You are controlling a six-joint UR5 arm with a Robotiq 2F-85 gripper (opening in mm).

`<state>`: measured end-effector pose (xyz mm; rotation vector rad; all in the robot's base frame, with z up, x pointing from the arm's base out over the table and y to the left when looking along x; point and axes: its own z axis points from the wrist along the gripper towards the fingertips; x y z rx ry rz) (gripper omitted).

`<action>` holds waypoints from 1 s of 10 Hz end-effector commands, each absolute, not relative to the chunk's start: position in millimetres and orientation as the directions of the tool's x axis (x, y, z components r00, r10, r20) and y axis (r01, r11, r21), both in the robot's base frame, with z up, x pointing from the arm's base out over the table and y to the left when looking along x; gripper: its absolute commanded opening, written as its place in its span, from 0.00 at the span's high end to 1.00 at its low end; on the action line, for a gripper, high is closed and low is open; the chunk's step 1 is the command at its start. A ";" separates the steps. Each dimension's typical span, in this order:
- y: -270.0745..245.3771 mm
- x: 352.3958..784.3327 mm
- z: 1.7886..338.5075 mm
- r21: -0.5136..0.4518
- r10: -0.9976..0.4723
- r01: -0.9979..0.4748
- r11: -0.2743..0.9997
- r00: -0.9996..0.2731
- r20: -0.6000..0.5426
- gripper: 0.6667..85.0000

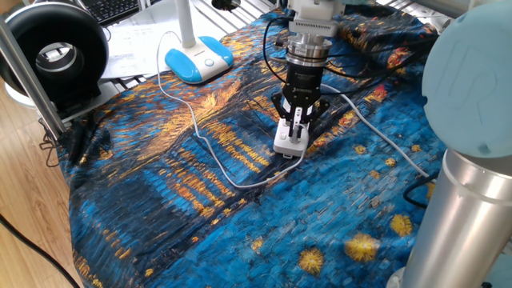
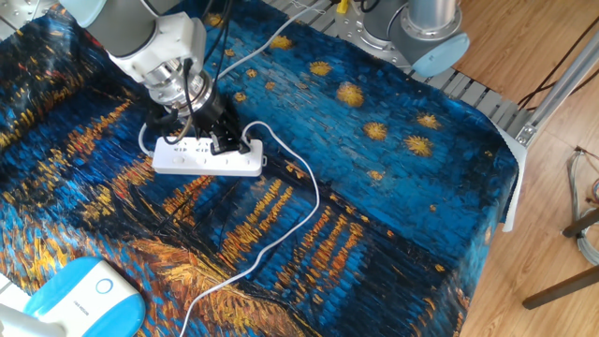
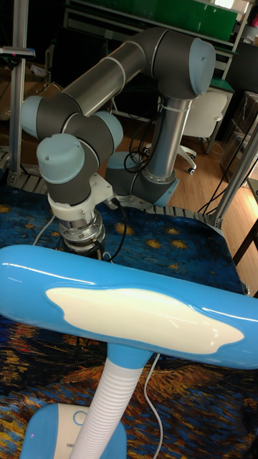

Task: Plug in the power cord of the desk lamp, turn on the socket, and light up the desk lamp

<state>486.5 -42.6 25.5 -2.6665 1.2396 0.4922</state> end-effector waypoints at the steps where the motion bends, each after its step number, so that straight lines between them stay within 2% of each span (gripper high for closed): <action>1: -38.8 491.0 21.1 -0.022 -0.717 -0.772 -0.635 0.599 -0.356 0.99; 5: -61.8 495.2 36.1 0.008 -0.718 -0.758 -0.653 0.615 -0.327 0.99; 6: -48.0 492.3 35.6 -0.013 -0.758 -0.807 -0.590 0.560 -0.336 0.98; 8: -46.1 490.2 49.0 0.030 -0.776 -0.813 -0.582 0.544 -0.320 0.34; 10: -39.0 495.8 69.0 0.007 -0.784 -0.830 -0.558 0.524 -0.333 0.30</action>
